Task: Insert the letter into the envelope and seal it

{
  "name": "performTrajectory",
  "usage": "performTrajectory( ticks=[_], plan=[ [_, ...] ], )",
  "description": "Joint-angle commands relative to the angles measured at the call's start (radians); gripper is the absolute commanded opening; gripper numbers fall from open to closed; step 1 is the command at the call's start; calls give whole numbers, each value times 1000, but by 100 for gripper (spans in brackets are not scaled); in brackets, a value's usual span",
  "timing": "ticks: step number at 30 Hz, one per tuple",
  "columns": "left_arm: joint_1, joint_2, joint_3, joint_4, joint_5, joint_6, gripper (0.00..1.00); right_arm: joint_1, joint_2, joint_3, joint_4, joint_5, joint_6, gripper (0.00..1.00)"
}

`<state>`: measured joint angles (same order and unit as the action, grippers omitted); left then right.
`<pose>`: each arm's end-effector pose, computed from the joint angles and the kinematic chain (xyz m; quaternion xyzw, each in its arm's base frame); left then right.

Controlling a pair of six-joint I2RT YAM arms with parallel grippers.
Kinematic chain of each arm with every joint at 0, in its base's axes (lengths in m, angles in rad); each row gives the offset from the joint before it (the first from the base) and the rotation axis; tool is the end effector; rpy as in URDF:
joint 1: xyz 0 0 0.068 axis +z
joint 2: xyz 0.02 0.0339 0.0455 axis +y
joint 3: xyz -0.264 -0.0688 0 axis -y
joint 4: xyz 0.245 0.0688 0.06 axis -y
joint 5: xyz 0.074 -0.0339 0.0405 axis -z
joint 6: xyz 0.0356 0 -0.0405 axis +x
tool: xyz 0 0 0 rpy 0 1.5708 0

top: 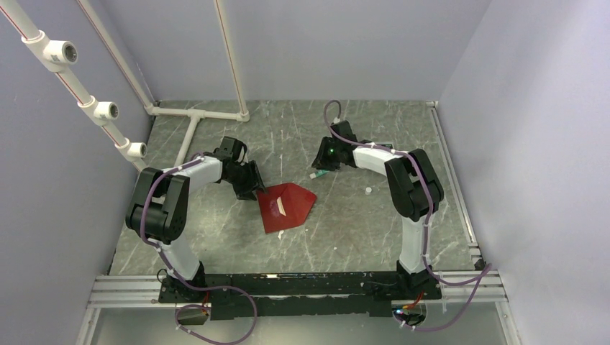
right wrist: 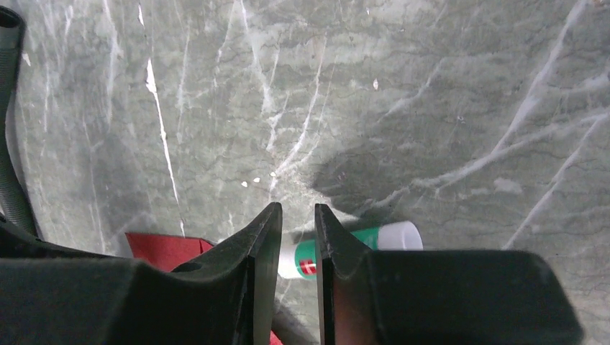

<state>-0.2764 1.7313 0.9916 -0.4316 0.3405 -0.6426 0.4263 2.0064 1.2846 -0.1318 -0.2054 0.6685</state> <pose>0.3098 -0.1002 0.1542 -0.1428 0.9559 -0.2356 0.1016 0.3853 0.1830 0.1540 0.0768 0.9290 0.2637 0.2481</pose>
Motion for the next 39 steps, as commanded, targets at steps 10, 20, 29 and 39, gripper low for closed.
performTrajectory(
  ticks=[10, 20, 29, 39],
  plan=[
    [-6, -24, 42, -37, -11, 17, 55, 3, -112, 20, -56, -25, -55, 29],
    [-7, -56, 7, -45, -25, 24, 39, 54, -338, -263, -80, -8, -47, 19],
    [-16, -5, -26, -53, -62, 6, 33, 124, -356, -413, 12, -7, 31, 12],
    [-44, 65, -3, -119, -131, -46, 29, 149, -298, -483, 211, -97, 93, 11]
  ],
)
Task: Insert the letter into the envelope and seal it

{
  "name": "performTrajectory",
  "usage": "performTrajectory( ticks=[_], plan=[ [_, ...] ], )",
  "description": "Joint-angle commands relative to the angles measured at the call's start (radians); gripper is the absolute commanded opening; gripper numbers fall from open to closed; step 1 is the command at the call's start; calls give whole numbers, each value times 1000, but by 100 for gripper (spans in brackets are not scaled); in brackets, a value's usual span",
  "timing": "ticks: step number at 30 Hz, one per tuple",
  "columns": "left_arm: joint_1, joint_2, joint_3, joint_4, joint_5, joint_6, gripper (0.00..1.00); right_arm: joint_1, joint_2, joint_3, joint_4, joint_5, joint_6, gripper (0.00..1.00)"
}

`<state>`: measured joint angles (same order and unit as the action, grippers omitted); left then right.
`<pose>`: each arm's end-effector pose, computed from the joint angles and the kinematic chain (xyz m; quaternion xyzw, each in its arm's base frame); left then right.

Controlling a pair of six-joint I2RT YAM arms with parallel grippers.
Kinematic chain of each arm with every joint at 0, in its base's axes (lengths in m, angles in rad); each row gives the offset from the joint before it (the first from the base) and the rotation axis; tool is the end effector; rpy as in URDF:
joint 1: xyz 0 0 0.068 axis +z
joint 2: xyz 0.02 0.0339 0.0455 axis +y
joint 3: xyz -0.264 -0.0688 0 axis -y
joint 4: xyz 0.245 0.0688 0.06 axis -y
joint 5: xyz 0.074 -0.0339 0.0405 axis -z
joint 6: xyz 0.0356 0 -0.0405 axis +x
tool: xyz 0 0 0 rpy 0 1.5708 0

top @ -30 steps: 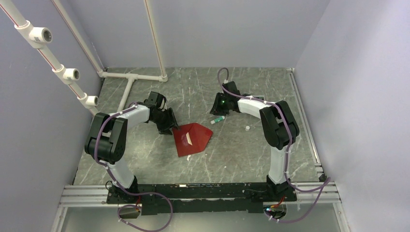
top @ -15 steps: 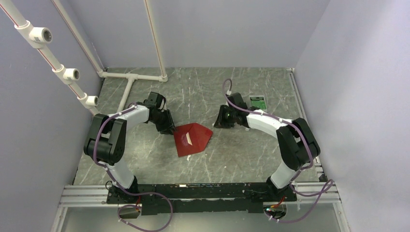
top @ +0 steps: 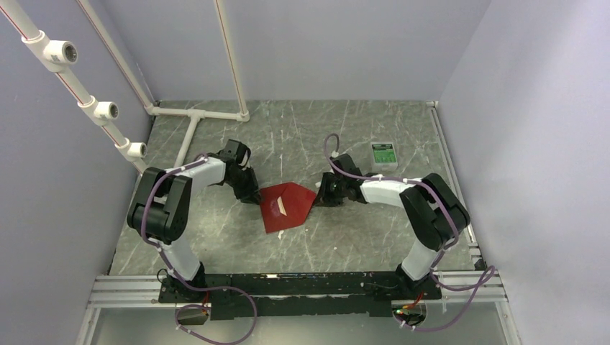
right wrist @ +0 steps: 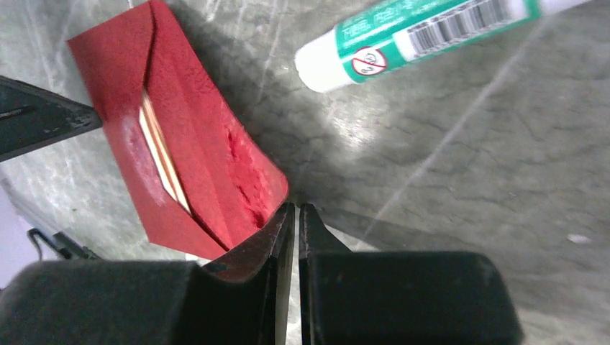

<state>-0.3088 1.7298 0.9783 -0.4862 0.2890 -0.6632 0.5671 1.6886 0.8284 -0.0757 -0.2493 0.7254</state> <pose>0.2990 -0.1060 0.1486 -0.1485 0.9648 -0.2022 0.0787 0.2658 0.1797 0.1417 0.0358 0.9428 0.2808 0.1761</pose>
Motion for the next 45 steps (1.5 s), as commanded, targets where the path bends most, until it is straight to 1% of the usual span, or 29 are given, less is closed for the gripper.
performTrajectory(
  ticks=[1, 4, 8, 14, 18, 22, 26, 28, 32, 34, 37, 41, 45],
  plan=[
    [-14, 74, 12, -68, -82, -29, 28, 8, 12, -41, 191, -67, 46, 11],
    [-22, 80, 9, -66, -86, -37, 28, 14, -32, -98, 334, -103, 67, 12],
    [-29, 86, 11, -65, -92, -52, 27, 28, -74, -150, 460, -147, 78, 14],
    [-33, 91, 19, -63, -93, -58, 26, 54, -36, -132, 535, -212, 84, 19],
    [-33, 90, 19, -56, -79, -57, 25, 73, 15, -88, 489, -210, 75, 26],
    [-33, 88, 19, -48, -66, -57, 24, 78, 62, -60, 468, -228, 70, 27],
    [-33, 92, 19, -38, -46, -58, 21, 79, 105, -37, 490, -280, 76, 22],
    [-33, 93, 19, -34, -40, -59, 15, 79, 127, -23, 493, -303, 79, 20],
    [-33, 83, 25, -26, -24, -50, 8, 79, 184, 14, 478, -346, 85, 17],
    [-33, 77, 30, -22, -17, -47, 5, 79, 213, 40, 439, -351, 80, 16],
    [-33, 69, 37, -15, -7, -44, 3, 79, 249, 78, 369, -344, 70, 15],
    [-33, 28, 35, 18, 19, -41, 3, 79, 267, 109, 263, -296, 44, 13],
    [-33, -71, -4, 148, 107, -38, 4, 79, 262, 129, 183, -241, 16, 12]
  ],
)
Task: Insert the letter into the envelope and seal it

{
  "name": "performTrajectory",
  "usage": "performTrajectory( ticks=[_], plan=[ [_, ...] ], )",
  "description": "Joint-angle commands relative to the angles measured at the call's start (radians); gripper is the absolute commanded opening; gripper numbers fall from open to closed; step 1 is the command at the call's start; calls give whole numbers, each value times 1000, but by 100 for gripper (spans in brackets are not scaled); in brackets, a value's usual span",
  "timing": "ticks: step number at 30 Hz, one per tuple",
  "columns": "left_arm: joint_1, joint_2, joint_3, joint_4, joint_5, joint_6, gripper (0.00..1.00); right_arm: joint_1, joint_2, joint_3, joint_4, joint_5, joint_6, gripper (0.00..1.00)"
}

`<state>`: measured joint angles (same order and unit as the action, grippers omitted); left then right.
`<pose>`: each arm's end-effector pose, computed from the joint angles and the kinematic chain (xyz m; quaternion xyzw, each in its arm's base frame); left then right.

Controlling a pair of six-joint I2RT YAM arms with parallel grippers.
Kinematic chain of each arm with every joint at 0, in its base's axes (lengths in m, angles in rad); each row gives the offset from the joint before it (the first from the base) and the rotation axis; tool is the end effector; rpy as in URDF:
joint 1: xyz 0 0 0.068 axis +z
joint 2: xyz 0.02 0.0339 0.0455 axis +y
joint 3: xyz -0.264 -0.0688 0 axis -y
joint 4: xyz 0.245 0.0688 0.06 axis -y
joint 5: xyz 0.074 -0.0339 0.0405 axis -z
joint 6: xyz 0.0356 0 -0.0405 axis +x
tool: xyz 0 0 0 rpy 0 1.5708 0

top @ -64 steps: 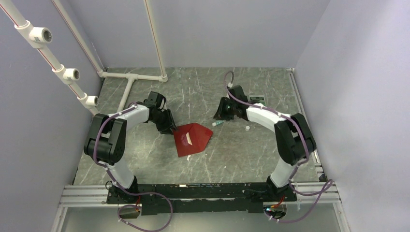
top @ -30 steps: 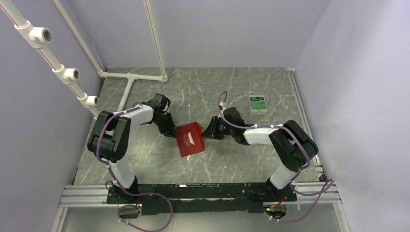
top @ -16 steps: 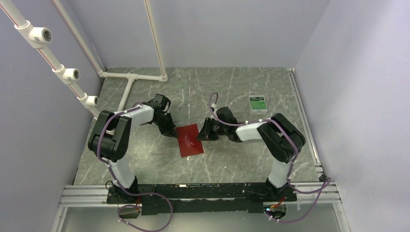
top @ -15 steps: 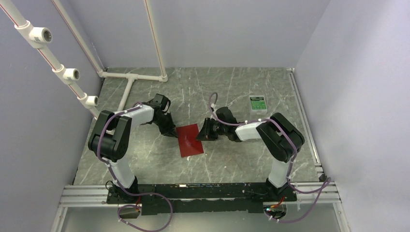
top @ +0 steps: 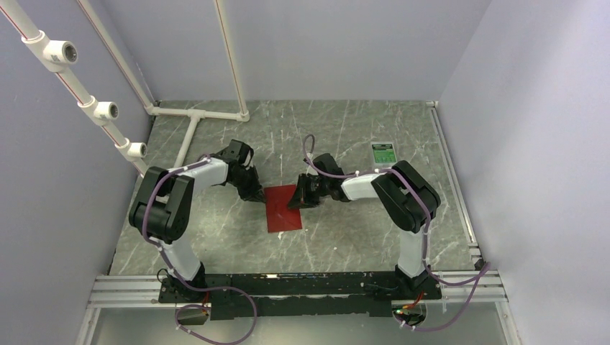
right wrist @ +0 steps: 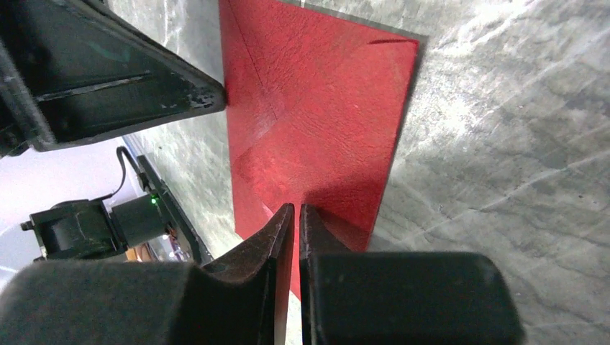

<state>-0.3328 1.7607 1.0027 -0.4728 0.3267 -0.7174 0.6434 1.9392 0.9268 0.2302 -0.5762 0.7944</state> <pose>0.3034 -0.1169 0.1463 -0.1588 0.9598 -0.2224 0.0641 0.2839 0.2372 0.1106 -0.0421 0.8909 0.4400 0.1044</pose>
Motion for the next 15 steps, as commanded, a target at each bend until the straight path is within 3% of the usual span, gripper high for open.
performTrajectory(
  ticks=[1, 6, 11, 13, 15],
  plan=[
    [-9, -124, -43, 180, 102, 17, 5, 2, 9, 34, -130, 90, -56, 12],
    [-28, -150, -95, 361, 239, 1, 6, 2, 12, 63, -161, 98, -68, 12],
    [-46, -125, -106, 348, 200, 6, 4, 2, 22, 93, -201, 106, -86, 12],
    [-53, -140, -101, 264, 50, -9, 6, 2, 27, 106, -222, 118, -93, 12],
    [-58, -161, -74, 75, -233, -92, 9, 2, 33, 118, -252, 129, -102, 12]
  ],
)
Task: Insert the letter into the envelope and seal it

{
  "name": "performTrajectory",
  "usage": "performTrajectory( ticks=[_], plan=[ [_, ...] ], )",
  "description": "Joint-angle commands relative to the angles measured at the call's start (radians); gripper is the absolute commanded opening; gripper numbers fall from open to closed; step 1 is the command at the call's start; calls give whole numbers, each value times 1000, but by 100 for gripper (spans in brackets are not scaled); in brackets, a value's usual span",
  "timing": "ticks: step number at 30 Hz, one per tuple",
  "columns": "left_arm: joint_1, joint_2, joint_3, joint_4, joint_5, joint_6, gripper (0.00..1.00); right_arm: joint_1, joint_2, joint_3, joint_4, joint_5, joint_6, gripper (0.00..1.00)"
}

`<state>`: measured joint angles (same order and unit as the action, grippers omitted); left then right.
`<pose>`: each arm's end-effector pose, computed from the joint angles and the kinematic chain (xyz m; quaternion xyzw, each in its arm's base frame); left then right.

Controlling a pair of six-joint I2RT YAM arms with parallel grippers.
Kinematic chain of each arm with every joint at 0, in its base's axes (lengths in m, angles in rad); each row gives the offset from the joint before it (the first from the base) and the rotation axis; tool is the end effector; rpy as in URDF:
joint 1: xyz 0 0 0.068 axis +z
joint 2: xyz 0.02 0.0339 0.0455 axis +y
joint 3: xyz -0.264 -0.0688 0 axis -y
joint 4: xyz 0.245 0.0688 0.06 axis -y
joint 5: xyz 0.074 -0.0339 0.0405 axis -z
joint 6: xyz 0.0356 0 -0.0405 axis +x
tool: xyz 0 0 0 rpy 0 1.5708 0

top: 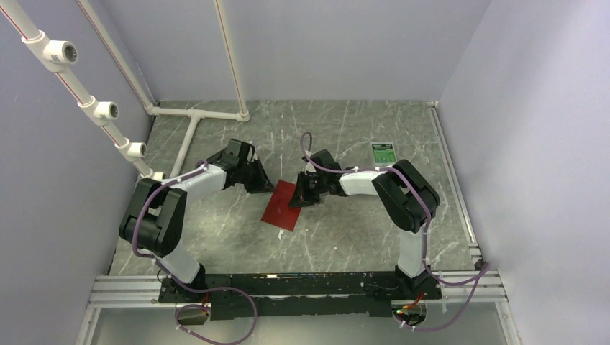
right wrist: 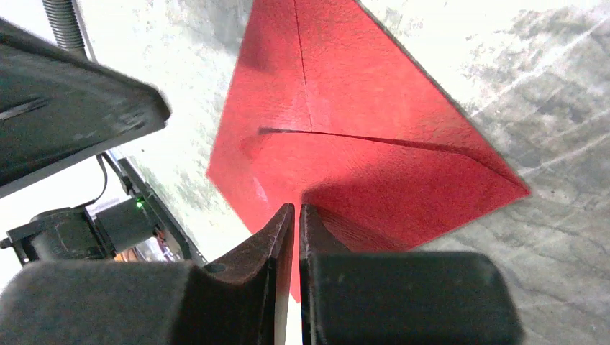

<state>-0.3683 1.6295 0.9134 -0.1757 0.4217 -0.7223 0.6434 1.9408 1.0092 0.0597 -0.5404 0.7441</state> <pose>0.2994 -0.1312 0.1786 -0.0937 0.9199 -0.3376 0.1761 0.2907 0.2408 0.1188 -0.0457 0.9089 0.4038 0.0933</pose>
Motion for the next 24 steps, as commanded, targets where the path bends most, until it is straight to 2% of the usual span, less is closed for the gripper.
performTrajectory(
  ticks=[1, 2, 4, 6, 8, 11, 14, 19, 24],
  plan=[
    [-22, -41, 21, -288, -405, -123, 14, 2, 33, 39, -91, 98, -55, 12],
    [-22, -54, 25, -320, -472, -128, 18, 2, 34, 44, -101, 101, -60, 12],
    [-27, -86, 31, -329, -502, -108, 25, 2, 36, 54, -115, 107, -74, 12],
    [-32, -132, 7, -259, -468, -71, 30, 2, 38, 67, -128, 109, -89, 12],
    [-33, -182, -41, -113, -358, -39, 30, 2, 39, 83, -140, 108, -105, 12],
    [-34, -203, -107, 172, -96, -24, 18, 1, 38, 108, -152, 101, -118, 12],
    [-38, -125, -90, 223, 26, -38, 4, 0, 39, 121, -153, 94, -118, 11],
    [-47, 0, -77, 225, 85, -26, 2, -8, 44, 131, -142, 68, -111, 8],
    [-47, 72, -68, 183, 46, -11, 2, -15, 28, 137, -143, 64, -112, 6]
  ],
)
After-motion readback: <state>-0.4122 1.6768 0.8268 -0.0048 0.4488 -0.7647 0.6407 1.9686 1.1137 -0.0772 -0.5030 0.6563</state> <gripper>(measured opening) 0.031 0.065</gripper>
